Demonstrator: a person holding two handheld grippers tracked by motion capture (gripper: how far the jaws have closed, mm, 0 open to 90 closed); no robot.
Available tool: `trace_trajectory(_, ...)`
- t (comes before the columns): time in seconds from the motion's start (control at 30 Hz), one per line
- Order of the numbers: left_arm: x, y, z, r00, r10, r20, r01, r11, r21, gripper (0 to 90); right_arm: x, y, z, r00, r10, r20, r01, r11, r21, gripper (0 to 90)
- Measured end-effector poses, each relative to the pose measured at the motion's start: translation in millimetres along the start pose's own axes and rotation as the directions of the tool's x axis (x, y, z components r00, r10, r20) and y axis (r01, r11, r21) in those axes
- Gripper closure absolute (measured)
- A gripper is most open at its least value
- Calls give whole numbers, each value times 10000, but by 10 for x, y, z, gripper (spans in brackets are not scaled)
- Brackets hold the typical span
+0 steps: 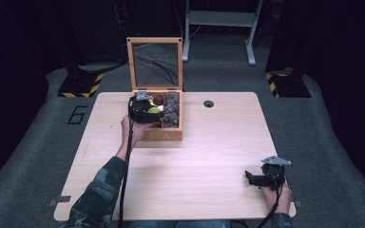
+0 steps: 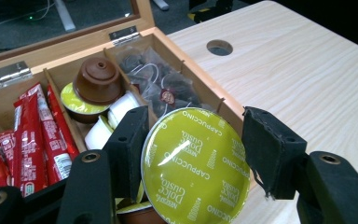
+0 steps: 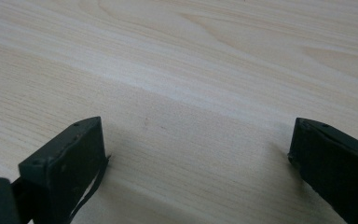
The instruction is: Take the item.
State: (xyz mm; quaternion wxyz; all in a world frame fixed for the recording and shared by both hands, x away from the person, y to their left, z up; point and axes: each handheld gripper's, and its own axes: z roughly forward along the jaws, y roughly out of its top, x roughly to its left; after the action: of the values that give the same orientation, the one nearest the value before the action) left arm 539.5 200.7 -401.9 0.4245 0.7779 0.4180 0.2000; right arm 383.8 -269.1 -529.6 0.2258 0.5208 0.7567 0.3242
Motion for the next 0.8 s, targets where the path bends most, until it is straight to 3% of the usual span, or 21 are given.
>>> trace_trajectory(0.47,-226,81,-155,9977,438,520,-413,9980,-481,422,0,0,1,10000,9,5,-9,10000,-20,30)
trace_trajectory(0.8,-465,99,-177,9913,841,1015,-785,9952,-578,422,2,0,0,10000,15,14,-15,10000,3,30)
